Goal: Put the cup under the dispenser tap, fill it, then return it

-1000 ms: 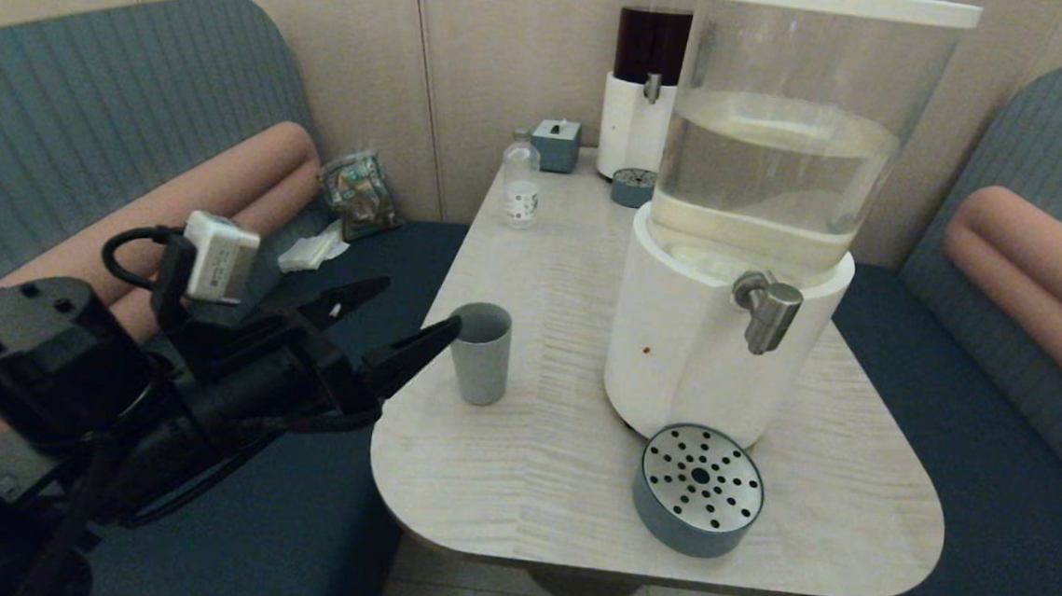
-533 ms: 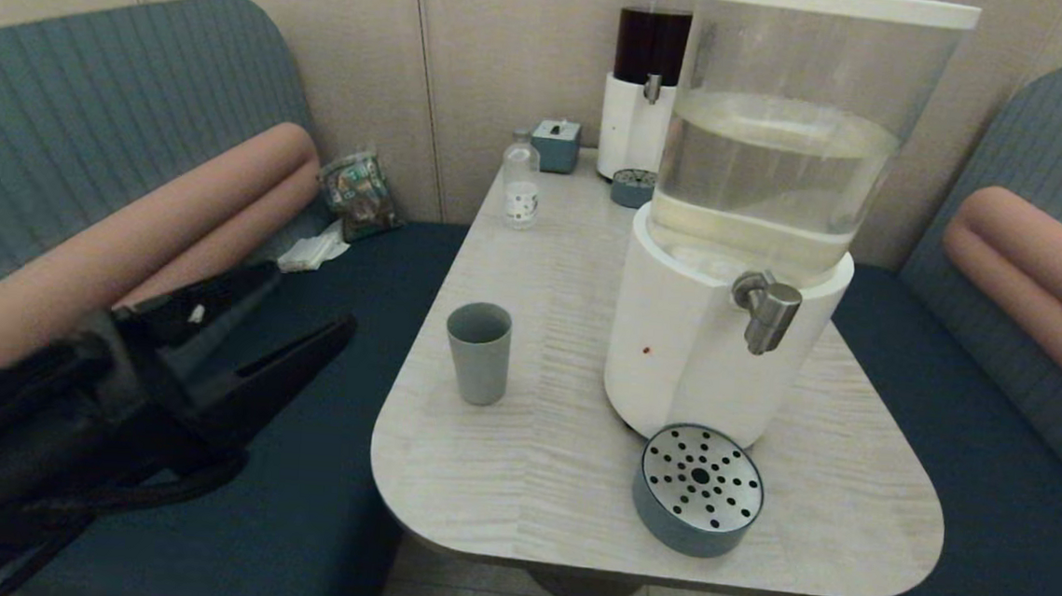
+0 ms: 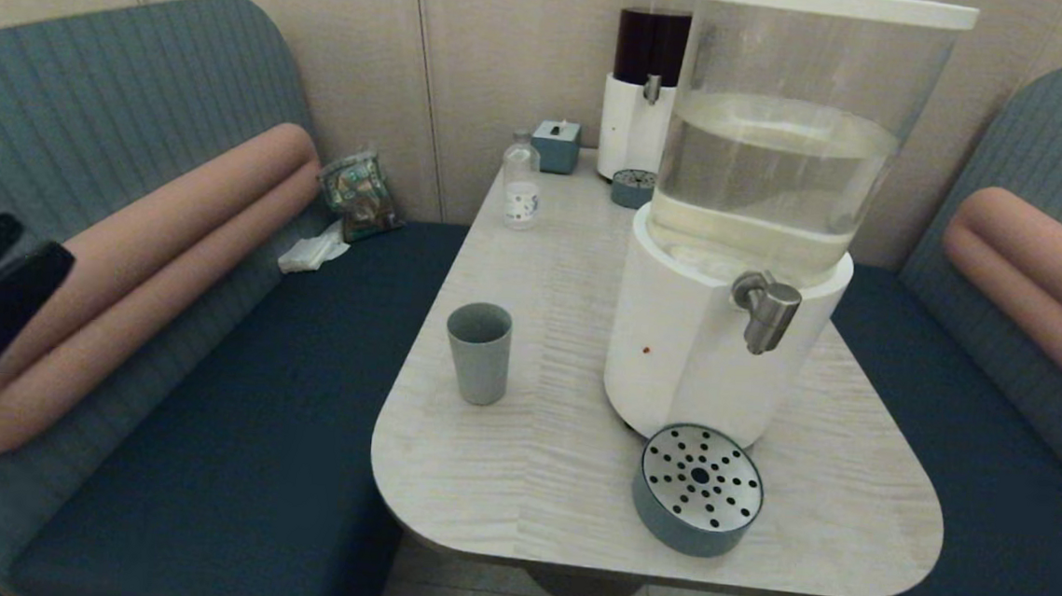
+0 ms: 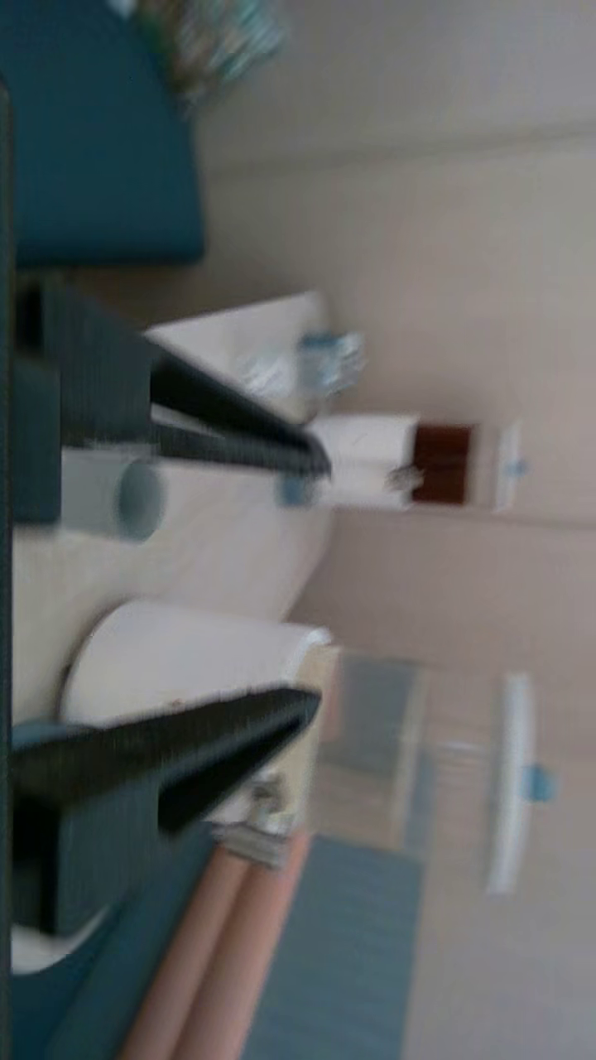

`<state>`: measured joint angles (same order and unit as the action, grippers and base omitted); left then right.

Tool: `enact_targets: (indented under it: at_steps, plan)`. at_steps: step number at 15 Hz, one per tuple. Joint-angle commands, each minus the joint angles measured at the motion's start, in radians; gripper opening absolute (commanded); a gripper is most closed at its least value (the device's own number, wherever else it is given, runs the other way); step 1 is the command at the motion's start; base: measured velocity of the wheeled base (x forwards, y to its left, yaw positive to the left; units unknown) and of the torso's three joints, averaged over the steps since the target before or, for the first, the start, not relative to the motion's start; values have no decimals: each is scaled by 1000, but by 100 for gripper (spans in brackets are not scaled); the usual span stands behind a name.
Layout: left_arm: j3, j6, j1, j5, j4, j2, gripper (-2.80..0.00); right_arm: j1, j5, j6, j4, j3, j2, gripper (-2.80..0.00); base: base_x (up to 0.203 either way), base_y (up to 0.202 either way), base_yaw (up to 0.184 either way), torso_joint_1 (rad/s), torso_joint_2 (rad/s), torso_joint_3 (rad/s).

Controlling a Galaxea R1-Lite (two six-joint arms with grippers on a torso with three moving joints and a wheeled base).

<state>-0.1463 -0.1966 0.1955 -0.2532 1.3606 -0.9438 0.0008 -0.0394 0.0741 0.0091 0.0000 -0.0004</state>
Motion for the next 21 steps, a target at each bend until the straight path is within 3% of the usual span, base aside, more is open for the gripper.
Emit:
enact_targets:
  at_steps: [1,6,9,11,13,14,15,16,19,20,21]
  plan:
    - [-27,0,-24,4,-43,129,-280,-1,-1,1,0,0,-1,-280,0,0,0,0,0,0]
    - [-55,-49,-210,62,-223,417,-280,1,-1,1,0,0,-1,-280,0,0,0,0,0,0]
    - [-21,-90,-247,41,-321,580,-280,-1,-1,1,0,0,-1,-280,0,0,0,0,0,0]
    - [-39,-206,-227,23,-501,713,-280,-1,-1,1,0,0,-1,-280,0,0,0,0,0,0]
    - [-135,-377,-210,14,-801,825,-280,0,-1,1,0,0,-1,-280,0,0,0,0,0,0]
    - [-147,-414,-206,3,-880,881,-280,0,-1,1,0,0,-1,-280,0,0,0,0,0,0]
    - [-114,-386,-204,-10,-937,929,-280,0,-1,1,0,0,-1,-280,0,0,0,0,0,0]
    - [-52,-300,-203,-10,-956,942,-280,-1,-1,1,0,0,-1,-280,0,0,0,0,0,0]
    - [127,88,-202,7,-1009,943,-280,-1,-1,1,0,0,-1,-280,0,0,0,0,0,0]
    - [137,165,-202,26,-1102,943,-280,-1,-1,1,0,0,-1,-280,0,0,0,0,0,0]
    - [141,218,-202,87,-1200,943,-280,-1,-1,1,0,0,-1,-280,0,0,0,0,0,0]
